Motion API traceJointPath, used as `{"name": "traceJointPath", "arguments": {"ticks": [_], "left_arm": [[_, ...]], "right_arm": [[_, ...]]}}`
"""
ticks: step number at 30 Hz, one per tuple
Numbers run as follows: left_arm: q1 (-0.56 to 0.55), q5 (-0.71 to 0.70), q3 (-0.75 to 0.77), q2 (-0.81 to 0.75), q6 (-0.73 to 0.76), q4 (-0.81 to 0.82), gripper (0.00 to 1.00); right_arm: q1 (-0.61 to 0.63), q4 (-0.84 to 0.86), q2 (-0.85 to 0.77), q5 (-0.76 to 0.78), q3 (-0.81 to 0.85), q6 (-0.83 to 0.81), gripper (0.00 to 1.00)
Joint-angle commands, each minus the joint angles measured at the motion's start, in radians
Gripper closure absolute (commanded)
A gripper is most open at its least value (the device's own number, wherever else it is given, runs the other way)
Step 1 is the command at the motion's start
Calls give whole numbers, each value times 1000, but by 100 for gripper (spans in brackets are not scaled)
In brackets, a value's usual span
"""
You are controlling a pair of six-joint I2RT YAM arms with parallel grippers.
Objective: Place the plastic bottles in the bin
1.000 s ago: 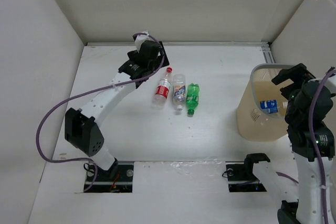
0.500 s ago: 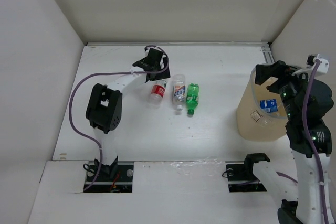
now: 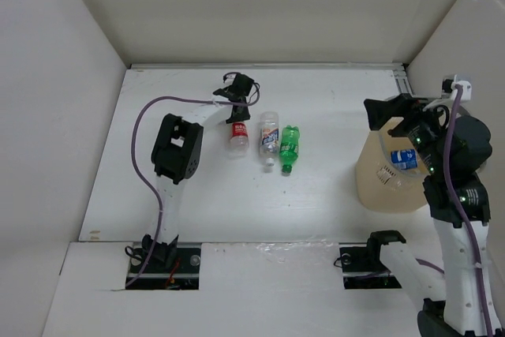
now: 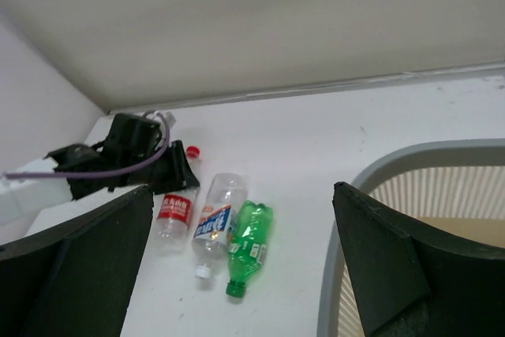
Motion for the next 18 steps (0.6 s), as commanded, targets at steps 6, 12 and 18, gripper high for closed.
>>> {"name": "traceJointPath", "arguments": {"ticks": [6,12,18], "left_arm": [[63,-144,35,-182,-114,-144,100],[63,184,-102,-556,-50,183,100],[51,544,-164,-785,-62,493,100]], "right_arm": [[26,359,115,-475,-82,37,1],[199,508,288,-592,-32,37,1],[322,589,417,-558,24,60,1]]}}
